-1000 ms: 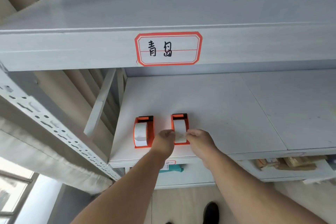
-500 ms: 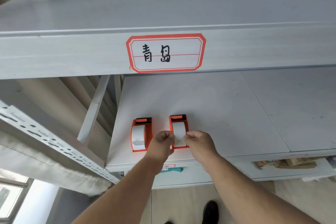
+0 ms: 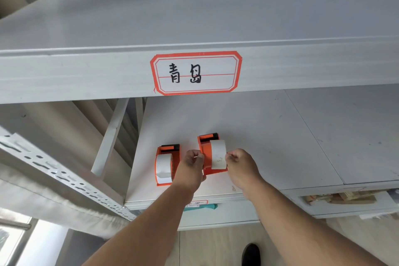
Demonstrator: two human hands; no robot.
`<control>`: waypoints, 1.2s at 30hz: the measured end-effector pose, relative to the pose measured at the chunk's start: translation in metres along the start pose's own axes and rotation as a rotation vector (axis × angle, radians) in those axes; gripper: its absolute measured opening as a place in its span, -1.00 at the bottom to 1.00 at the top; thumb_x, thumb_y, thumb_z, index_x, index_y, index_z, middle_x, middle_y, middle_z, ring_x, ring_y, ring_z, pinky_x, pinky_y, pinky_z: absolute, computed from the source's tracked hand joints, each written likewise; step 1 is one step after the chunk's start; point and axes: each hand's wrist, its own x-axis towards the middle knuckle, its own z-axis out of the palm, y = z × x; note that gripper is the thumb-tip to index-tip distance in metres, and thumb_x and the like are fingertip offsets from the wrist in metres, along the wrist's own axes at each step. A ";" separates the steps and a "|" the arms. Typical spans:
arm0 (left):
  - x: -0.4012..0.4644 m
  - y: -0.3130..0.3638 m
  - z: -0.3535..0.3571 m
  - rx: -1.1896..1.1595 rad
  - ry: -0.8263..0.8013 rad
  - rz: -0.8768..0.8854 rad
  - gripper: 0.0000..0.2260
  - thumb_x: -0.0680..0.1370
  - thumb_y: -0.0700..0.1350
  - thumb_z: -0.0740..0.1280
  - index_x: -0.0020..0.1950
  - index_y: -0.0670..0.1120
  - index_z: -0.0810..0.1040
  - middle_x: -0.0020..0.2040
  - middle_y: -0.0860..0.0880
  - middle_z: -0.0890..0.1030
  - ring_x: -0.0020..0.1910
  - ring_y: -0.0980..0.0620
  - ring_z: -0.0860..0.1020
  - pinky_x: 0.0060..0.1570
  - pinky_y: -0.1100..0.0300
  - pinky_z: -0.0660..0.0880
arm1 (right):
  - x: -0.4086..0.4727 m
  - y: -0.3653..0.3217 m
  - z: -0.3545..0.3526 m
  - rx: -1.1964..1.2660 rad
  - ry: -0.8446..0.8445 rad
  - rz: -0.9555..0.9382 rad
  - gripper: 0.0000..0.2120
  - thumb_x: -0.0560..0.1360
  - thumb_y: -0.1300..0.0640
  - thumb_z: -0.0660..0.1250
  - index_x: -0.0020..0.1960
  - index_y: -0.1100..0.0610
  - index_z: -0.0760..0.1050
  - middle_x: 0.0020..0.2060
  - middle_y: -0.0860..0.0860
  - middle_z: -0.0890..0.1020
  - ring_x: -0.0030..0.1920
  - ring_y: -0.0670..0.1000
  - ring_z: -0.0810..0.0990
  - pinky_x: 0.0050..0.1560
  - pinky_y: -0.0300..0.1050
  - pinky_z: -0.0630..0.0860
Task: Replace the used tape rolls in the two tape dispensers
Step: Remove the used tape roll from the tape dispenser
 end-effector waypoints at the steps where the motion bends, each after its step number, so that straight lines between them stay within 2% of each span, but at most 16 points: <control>1: 0.000 0.001 0.000 0.001 -0.008 -0.001 -0.84 0.72 0.02 0.20 0.14 0.02 0.54 0.14 -0.03 0.73 0.19 -0.09 0.68 0.24 -0.12 0.63 | 0.001 0.000 0.000 -0.010 0.000 -0.003 -0.77 0.73 0.10 0.17 0.26 0.16 0.54 0.16 0.10 0.64 0.07 0.08 0.58 -0.25 -0.26 0.38; 7: 0.000 0.005 0.000 0.030 0.009 0.020 -0.83 0.72 0.07 0.19 0.18 0.05 0.51 0.17 -0.03 0.69 0.19 -0.10 0.65 0.23 -0.14 0.63 | 0.009 0.004 -0.001 -0.023 0.067 -0.013 -0.80 0.72 0.14 0.15 0.20 0.16 0.53 0.12 0.11 0.64 0.04 0.08 0.57 -0.23 -0.21 0.39; 10: 0.003 0.004 -0.003 0.048 0.007 0.028 -0.88 0.72 0.07 0.19 0.12 0.10 0.49 0.23 -0.05 0.67 0.22 -0.11 0.64 0.22 -0.12 0.63 | 0.011 0.007 -0.005 0.022 0.112 -0.021 -0.78 0.72 0.14 0.16 0.25 0.19 0.53 0.13 0.11 0.64 0.06 0.08 0.58 -0.21 -0.23 0.42; 11: 0.004 0.004 -0.004 0.059 0.004 0.030 -0.88 0.72 0.07 0.18 0.09 0.11 0.48 0.24 -0.05 0.67 0.22 -0.11 0.65 0.22 -0.11 0.62 | 0.012 0.008 -0.005 0.044 0.119 -0.023 -0.77 0.73 0.14 0.17 0.28 0.19 0.52 0.15 0.11 0.63 0.09 0.10 0.59 -0.15 -0.20 0.49; 13: 0.004 0.004 -0.003 0.085 0.002 0.029 -0.86 0.73 0.06 0.16 0.08 0.10 0.49 0.21 -0.05 0.67 0.19 -0.11 0.66 0.23 -0.10 0.63 | 0.012 0.010 -0.006 0.090 0.127 -0.022 -0.75 0.73 0.13 0.17 0.31 0.18 0.51 0.21 0.11 0.63 0.20 0.12 0.62 0.14 -0.03 0.63; 15: 0.004 0.002 -0.001 0.107 -0.002 0.018 -0.84 0.74 0.03 0.15 0.12 0.06 0.50 0.18 -0.05 0.67 0.18 -0.10 0.65 0.26 -0.10 0.62 | 0.012 0.012 -0.005 0.116 0.128 -0.021 -0.75 0.73 0.11 0.17 0.32 0.16 0.51 0.24 0.10 0.62 0.23 0.13 0.62 0.29 0.11 0.63; 21: 0.004 -0.010 0.006 0.207 -0.017 0.017 -0.85 0.75 0.00 0.15 0.18 0.06 0.50 0.19 -0.04 0.64 0.19 -0.08 0.62 0.30 -0.07 0.60 | 0.010 0.013 -0.011 0.166 0.128 -0.002 -0.80 0.72 0.08 0.19 0.24 0.10 0.53 0.18 0.09 0.64 0.19 0.13 0.64 0.25 0.17 0.66; 25: 0.006 -0.019 0.005 0.252 0.018 0.031 -0.86 0.74 -0.04 0.17 0.16 0.05 0.52 0.12 -0.03 0.65 0.17 -0.09 0.63 0.29 0.00 0.59 | 0.007 0.015 -0.014 0.187 0.120 -0.007 -0.79 0.72 0.09 0.19 0.24 0.14 0.54 0.12 0.04 0.61 0.19 0.11 0.62 0.30 0.18 0.63; 29: 0.003 -0.023 0.004 0.281 0.036 0.025 -0.86 0.74 -0.04 0.16 0.17 0.05 0.51 0.10 -0.03 0.64 0.18 -0.13 0.63 0.09 0.14 0.52 | 0.004 0.018 -0.018 0.205 0.109 -0.008 -0.77 0.72 0.09 0.20 0.26 0.15 0.54 0.16 0.05 0.61 0.21 0.11 0.62 0.32 0.18 0.62; 33: -0.005 -0.020 0.004 0.302 0.062 0.045 -0.80 0.74 0.00 0.16 0.28 -0.01 0.50 0.15 -0.04 0.64 0.15 -0.08 0.61 0.20 0.09 0.56 | -0.001 0.018 -0.020 0.222 0.096 -0.012 -0.79 0.72 0.10 0.19 0.26 0.13 0.53 0.15 0.05 0.61 0.21 0.10 0.61 0.31 0.18 0.62; 36: -0.016 -0.011 0.003 0.337 0.074 0.079 -0.73 0.74 0.00 0.16 0.43 -0.02 0.43 0.25 0.03 0.59 0.22 -0.03 0.56 0.21 0.17 0.47 | -0.005 0.016 -0.023 0.221 0.087 -0.022 -0.79 0.72 0.09 0.19 0.25 0.12 0.53 0.16 0.04 0.61 0.21 0.10 0.62 0.32 0.17 0.62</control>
